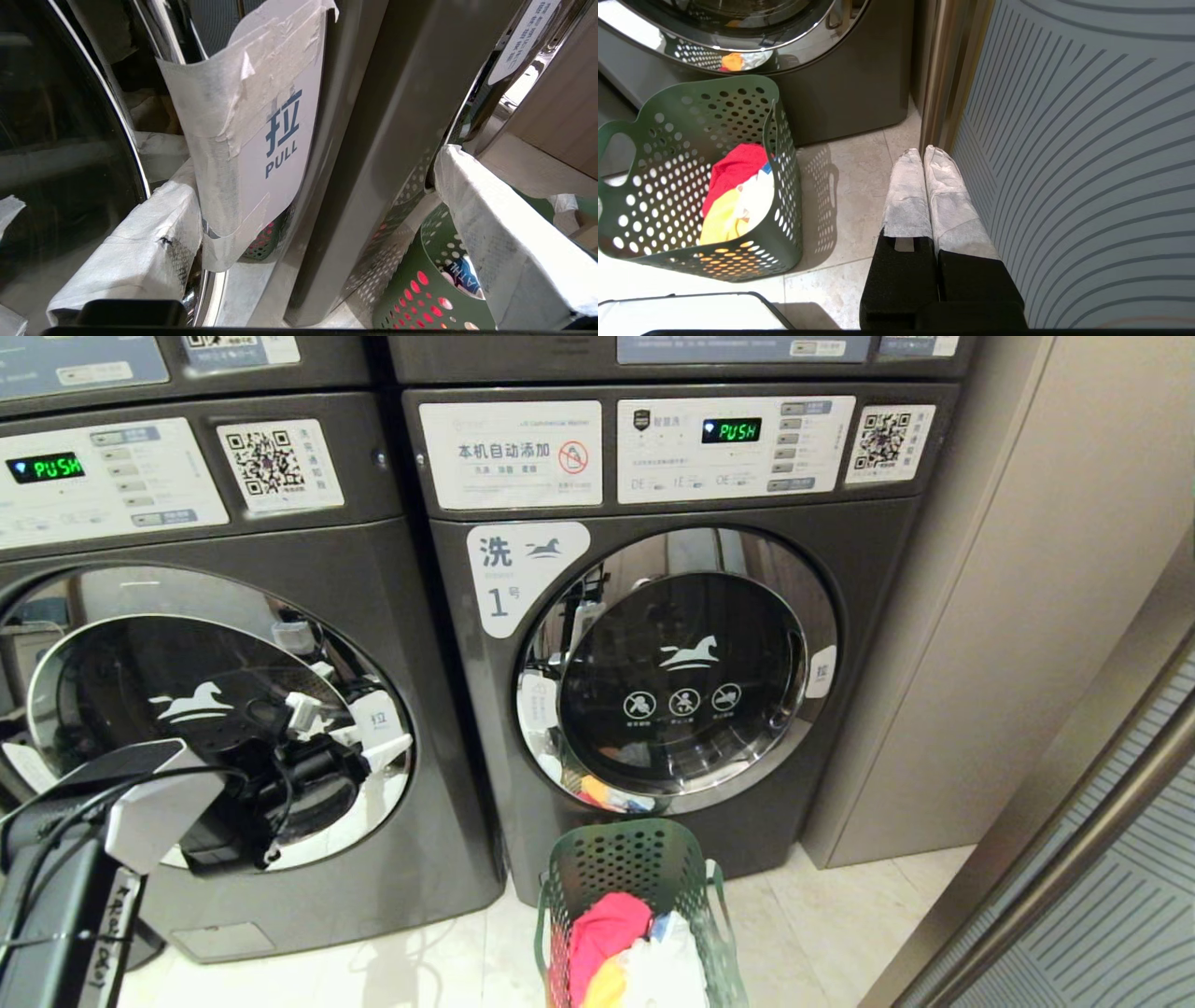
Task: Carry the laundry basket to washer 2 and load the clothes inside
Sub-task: Open the lid of the washing machine
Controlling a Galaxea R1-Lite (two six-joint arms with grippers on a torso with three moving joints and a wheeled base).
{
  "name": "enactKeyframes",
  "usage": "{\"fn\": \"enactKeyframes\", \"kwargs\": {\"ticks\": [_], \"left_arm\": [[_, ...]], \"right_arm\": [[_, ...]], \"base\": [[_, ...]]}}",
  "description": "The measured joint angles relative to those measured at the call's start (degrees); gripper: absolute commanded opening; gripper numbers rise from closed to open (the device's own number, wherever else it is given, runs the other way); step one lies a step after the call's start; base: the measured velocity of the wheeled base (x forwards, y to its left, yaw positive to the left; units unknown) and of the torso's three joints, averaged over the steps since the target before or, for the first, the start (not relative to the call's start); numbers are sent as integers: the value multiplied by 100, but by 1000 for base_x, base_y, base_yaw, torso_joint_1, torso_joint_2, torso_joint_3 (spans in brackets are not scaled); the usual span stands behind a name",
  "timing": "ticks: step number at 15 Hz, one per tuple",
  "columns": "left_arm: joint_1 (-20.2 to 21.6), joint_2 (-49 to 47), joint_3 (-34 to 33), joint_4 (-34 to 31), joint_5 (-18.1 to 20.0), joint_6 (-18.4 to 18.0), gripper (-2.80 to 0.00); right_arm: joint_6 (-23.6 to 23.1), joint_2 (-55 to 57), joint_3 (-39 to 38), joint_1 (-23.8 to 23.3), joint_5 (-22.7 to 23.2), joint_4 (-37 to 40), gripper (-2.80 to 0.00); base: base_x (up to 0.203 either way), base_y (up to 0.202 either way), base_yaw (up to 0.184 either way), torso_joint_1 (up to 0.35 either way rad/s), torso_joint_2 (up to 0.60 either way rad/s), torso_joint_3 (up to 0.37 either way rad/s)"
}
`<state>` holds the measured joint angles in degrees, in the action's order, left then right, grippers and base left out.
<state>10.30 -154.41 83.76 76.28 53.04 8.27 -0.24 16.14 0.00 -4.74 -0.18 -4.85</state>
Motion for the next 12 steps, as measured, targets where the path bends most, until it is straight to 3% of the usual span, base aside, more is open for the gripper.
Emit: {"fn": "enactKeyframes", "kwargs": {"ticks": [12], "left_arm": [[-27,22,-483,642,1070,215,0]], "right_arm": [[0,0,0,1,0,0,-280]], "base": [[0,0,0,0,0,0]]}}
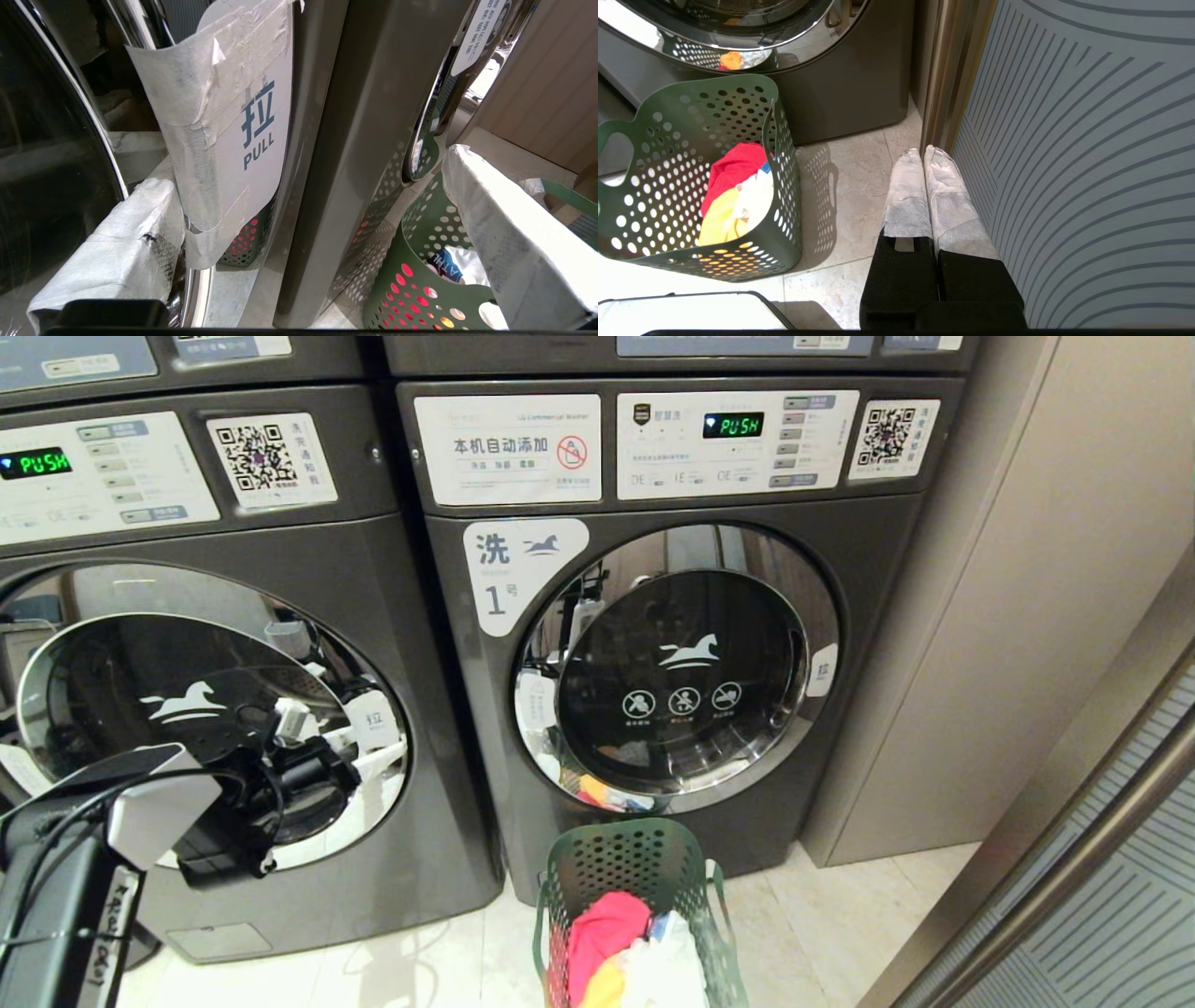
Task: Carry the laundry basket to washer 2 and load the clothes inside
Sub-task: Open the lid of the washing machine
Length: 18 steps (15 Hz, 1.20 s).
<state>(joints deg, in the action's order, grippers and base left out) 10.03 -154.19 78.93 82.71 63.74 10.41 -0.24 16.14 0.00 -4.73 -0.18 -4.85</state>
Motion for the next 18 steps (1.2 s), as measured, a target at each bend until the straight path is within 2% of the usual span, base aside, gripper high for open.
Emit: {"fn": "enactKeyframes", "kwargs": {"ticks": [3,7,12,14,16,18], "left_arm": [[6,0,-16,80,162,49,0],[20,-4,-35,277,582,85,0],[52,-22,-171,445,677,84,0],[111,-20,-266,466,895,81,0],[206,-20,-377,489,1326,88,0],[240,-20,-355,472,1248,83,0]], "right_arm": [[1,0,0,0,0,-2,-280],[1,0,0,-1,0,-2,-280],[2,0,0,-1,0,-2,-280],[1,0,0,-1,0,-2,-280],[1,0,2,-4,2,-4,-280],[0,0,1,-1,0,1,-280]], "base": [[0,0,0,0,0,0],[0,0,0,0,0,0],[0,0,0,0,0,0],[0,0,0,0,0,0],[0,0,0,0,0,0],[0,0,0,0,0,0]]}}
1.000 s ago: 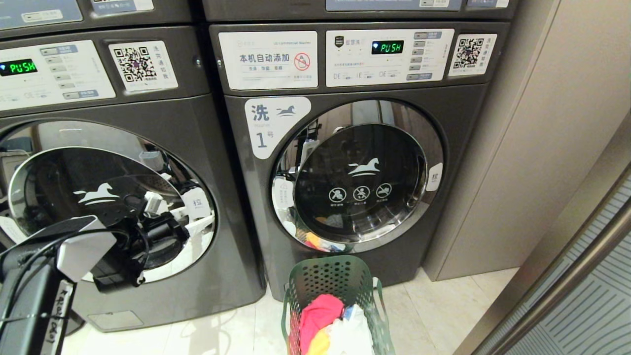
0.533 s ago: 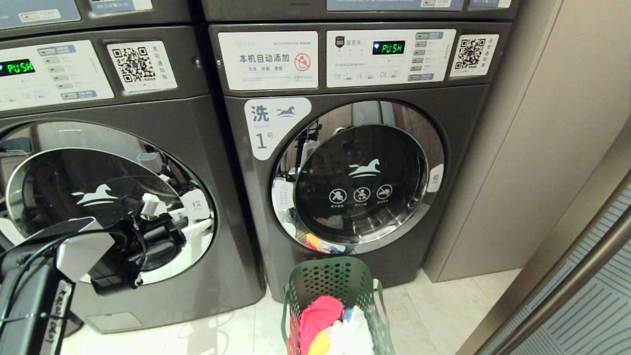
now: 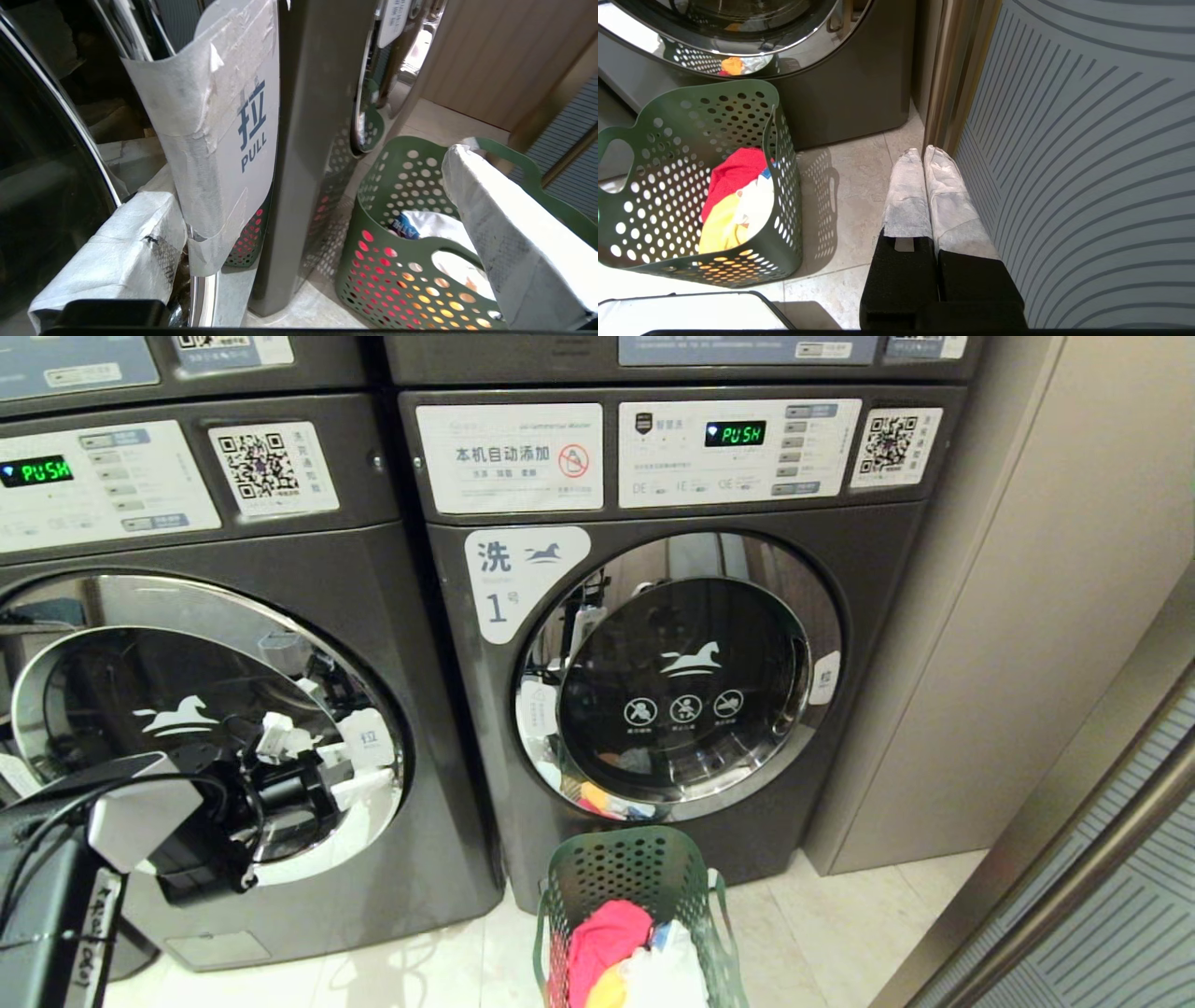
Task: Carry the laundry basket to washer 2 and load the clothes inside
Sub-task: Open the lid of the washing machine
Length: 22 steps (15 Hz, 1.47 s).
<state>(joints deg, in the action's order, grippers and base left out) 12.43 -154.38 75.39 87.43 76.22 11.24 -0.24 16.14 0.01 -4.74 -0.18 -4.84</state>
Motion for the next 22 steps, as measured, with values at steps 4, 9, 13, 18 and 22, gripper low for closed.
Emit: {"fn": "enactKeyframes", "kwargs": {"ticks": [4,9,13,18,22], "left_arm": [[244,12,-33,-15,-20,-11,0],[1080,278,-345,-24,-72,-48,0],[1940,652,-700,-24,-98,-68,0],[2591,1998,-2333,-26,-135,-165,0],[3429,4217,-3548,-329,-357,-124,0]], "right_arm": [[0,0,-1,1,1,-4,-280],[0,0,-1,0,0,-1,-280],[1,0,-1,1,1,-1,-280],[1,0,-1,1,2,-4,-280],[0,0,-1,1,0,-4,-280]], "base": [[0,0,0,0,0,0],[0,0,0,0,0,0],[0,0,0,0,0,0],[0,0,0,0,0,0],[0,0,0,0,0,0]]}}
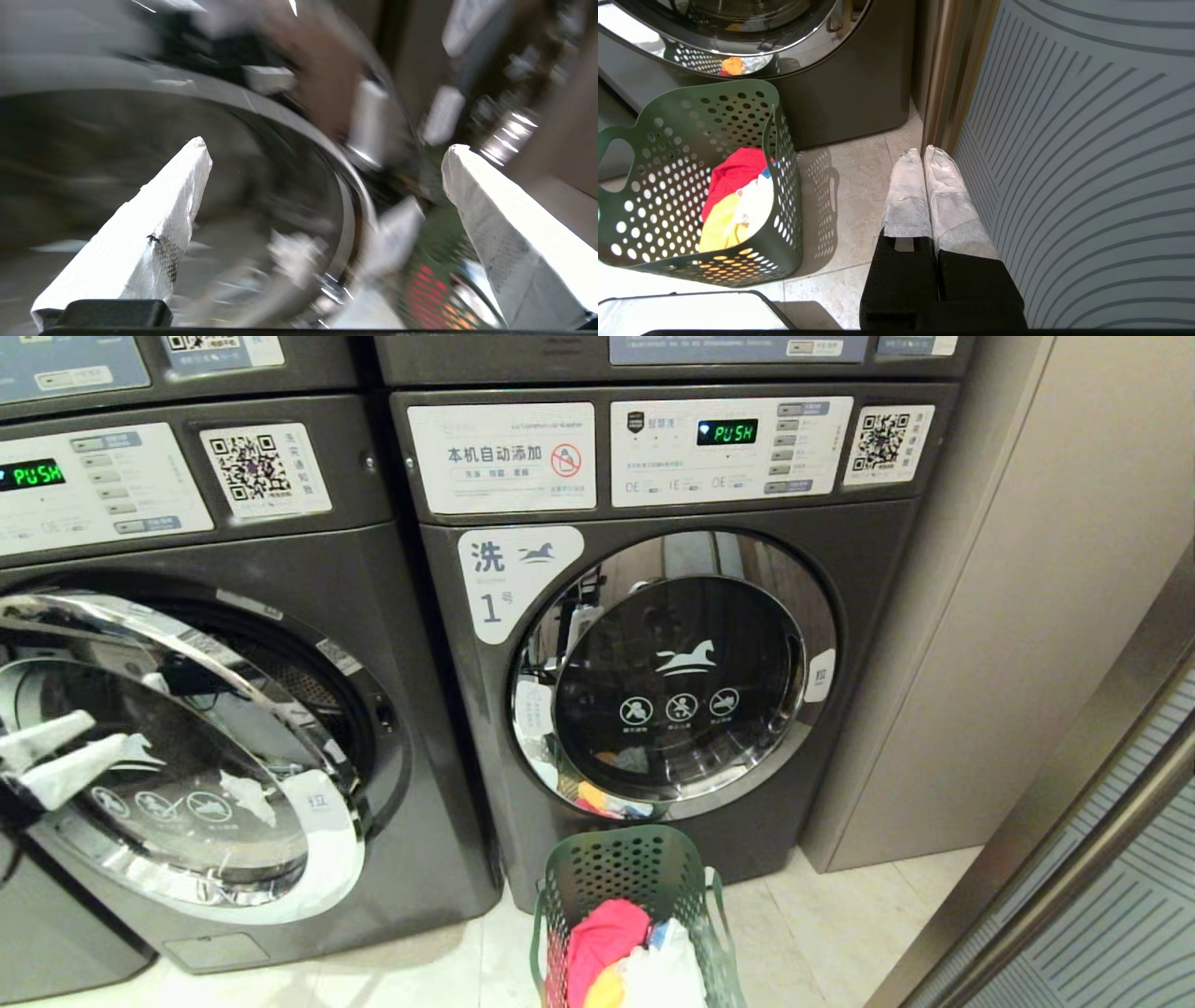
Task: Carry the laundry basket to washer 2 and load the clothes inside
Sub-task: Open the lid of the washing machine
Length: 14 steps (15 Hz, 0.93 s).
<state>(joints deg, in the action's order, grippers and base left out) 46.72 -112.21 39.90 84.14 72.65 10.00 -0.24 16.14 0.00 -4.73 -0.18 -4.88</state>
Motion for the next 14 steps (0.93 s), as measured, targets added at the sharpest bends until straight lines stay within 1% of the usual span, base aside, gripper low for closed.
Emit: {"fn": "enactKeyframes", "kwargs": {"ticks": [1,3,5,7,8,9,10,11,12,13,14], "left_arm": [[338,606,-104,-142,-93,88,0],[1077,1887,-218,-319,-280,522,0],[1862,3180,-277,-463,-589,1337,0],[2620,4208,-233,-732,-873,2287,0],[2877,4650,-94,-1114,-1008,2707,0],[3024,4954,96,-1637,-1151,2920,0],[3101,5150,288,-2232,-1307,2898,0],[3118,5280,472,-2938,-1522,2609,0],[3063,5317,588,-3538,-1758,2106,0],[2946,5284,656,-4100,-2054,1379,0],[2791,5168,682,-4582,-2370,524,0]], "right_arm": [[0,0,0,0,1,0,-280],[0,0,0,-1,0,0,-280],[1,0,0,0,0,0,-280],[0,0,0,-1,0,0,-280],[0,0,0,0,0,0,-280],[0,0,0,0,0,0,-280],[2,0,0,-1,0,1,-280],[0,0,0,-1,2,0,-280],[1,0,0,-1,0,0,-280],[2,0,0,-1,0,2,-280],[1,0,0,-1,0,0,-280]], "base": [[0,0,0,0,0,0],[0,0,0,0,0,0],[0,0,0,0,0,0],[0,0,0,0,0,0],[0,0,0,0,0,0],[0,0,0,0,0,0],[0,0,0,0,0,0],[0,0,0,0,0,0],[0,0,0,0,0,0],[0,0,0,0,0,0],[0,0,0,0,0,0]]}}
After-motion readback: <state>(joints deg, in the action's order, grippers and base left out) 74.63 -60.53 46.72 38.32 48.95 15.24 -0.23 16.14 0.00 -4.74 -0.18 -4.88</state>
